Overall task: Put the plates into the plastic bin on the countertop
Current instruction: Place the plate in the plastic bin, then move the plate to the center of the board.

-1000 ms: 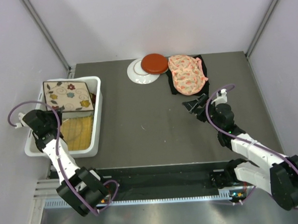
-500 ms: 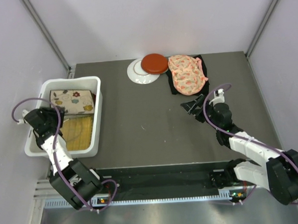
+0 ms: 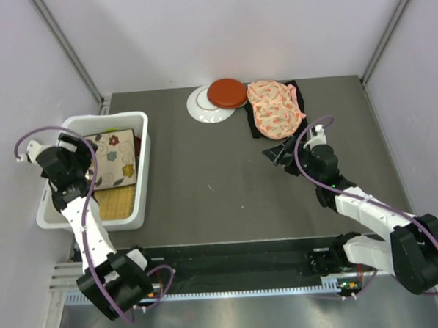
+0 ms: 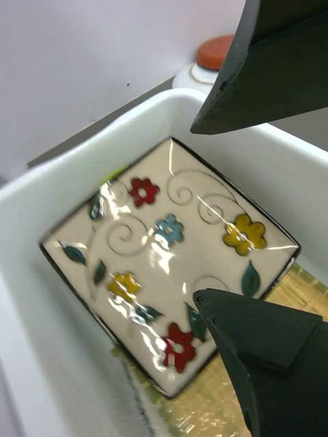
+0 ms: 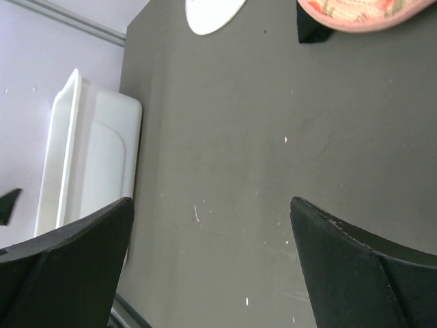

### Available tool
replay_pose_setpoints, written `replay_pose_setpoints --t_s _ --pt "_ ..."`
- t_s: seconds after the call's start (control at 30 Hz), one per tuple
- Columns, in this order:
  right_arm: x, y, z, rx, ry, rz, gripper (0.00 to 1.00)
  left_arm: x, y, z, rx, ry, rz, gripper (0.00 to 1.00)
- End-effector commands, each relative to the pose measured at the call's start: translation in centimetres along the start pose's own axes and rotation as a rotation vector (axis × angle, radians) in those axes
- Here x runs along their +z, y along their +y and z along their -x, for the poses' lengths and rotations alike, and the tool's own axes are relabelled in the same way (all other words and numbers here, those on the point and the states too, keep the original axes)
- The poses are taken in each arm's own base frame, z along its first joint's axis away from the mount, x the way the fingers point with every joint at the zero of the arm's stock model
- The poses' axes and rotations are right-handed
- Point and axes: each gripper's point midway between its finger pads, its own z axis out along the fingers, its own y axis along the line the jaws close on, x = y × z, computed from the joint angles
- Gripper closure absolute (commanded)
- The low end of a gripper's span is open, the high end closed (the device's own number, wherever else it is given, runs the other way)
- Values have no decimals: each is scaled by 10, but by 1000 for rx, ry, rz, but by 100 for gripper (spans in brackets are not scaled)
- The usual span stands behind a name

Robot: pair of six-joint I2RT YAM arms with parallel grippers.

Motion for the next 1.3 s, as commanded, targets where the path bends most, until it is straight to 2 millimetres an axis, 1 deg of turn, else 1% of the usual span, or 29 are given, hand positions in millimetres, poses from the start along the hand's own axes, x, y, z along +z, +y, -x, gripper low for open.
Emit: replay_pose_setpoints --t_s 0.0,0.03,0.07,0.1,0.13,0.17,0.23,0.27,0.3,0.37,0.43,0.47,0.5,0.53,0.57,0.6,0.67,0.7,0.73,0.77,0.8,0.83,0.9,0.97,1.03,1.07,1.1,1.13,1.27 --pt "5 28 13 -115 -19 32 4 -22 -31 53 232 -185 56 1" --pt "6 39 19 -135 -30 44 4 -24 -41 48 263 -179 43 1" --pt "8 37 16 -168 -24 15 4 -26 -47 49 285 -188 33 1" --pt "9 45 10 -193 -7 23 4 -28 -57 45 318 -191 14 1" --pt "11 60 17 -216 -21 43 4 -29 -66 44 332 -202 -12 1" --pt "16 56 11 -254 9 20 4 -29 -72 40 357 -200 -29 1" --pt "23 80 17 -296 12 48 4 -27 -91 23 401 -167 -74 1" --pt "30 78 16 -338 30 32 4 -21 -96 14 430 -142 -79 1" --pt "35 95 24 -362 33 41 4 -20 -109 -2 456 -107 -119 1" --pt "47 104 32 -432 38 31 4 -10 -118 -24 492 -54 -151 1" --pt "70 115 39 -472 74 5 4 -9 -135 -47 525 -10 -211 1" --pt "81 113 40 -505 90 -18 4 -6 -140 -56 551 3 -228 1" --pt "102 100 31 -518 136 -61 4 -7 -147 -68 570 25 -255 1" --pt "113 119 44 -532 132 -55 4 -6 -149 -73 580 36 -262 1" --pt "126 118 51 -559 128 -83 4 -4 -150 -78 585 56 -278 1" --pt "155 126 57 -574 125 -92 4 -9 -159 -92 594 85 -319 1" --pt "180 119 62 -606 129 -153 4 -10 -161 -109 578 139 -369 1" --pt "194 144 82 -610 71 -125 4 -12 -164 -113 567 150 -395 1" --pt "223 119 75 -626 74 -187 4 -13 -166 -119 561 175 -415 1" --pt "239 115 77 -634 52 -199 3 -15 -168 -121 554 185 -424 1" --pt "250 138 98 -632 -25 -168 3 -19 -171 -127 556 211 -454 1" --pt "276 111 85 -643 -14 -207 3 -20 -171 -128 557 216 -457 1" --pt "295 120 112 -623 -154 -195 3 -24 -174 -132 548 233 -481 1" --pt "319 115 120 -576 -267 -163 1 -26 -175 -136 533 246 -500 1" --pt "330 112 133 -506 -346 -137 1 -26 -175 -145 527 280 -514 1" --pt "340 97 128 -482 -353 -142 1 -25 -176 -147 520 292 -515 1" --pt "343 105 143 -448 -408 -106 1 -25 -177 -149 518 300 -519 1" --pt "347 104 146 -397 -424 -93 1 -24 -176 -153 519 315 -523 1" --pt "365 83 155 -327 -478 -98 1 -14 -172 -158 522 324 -493 1"
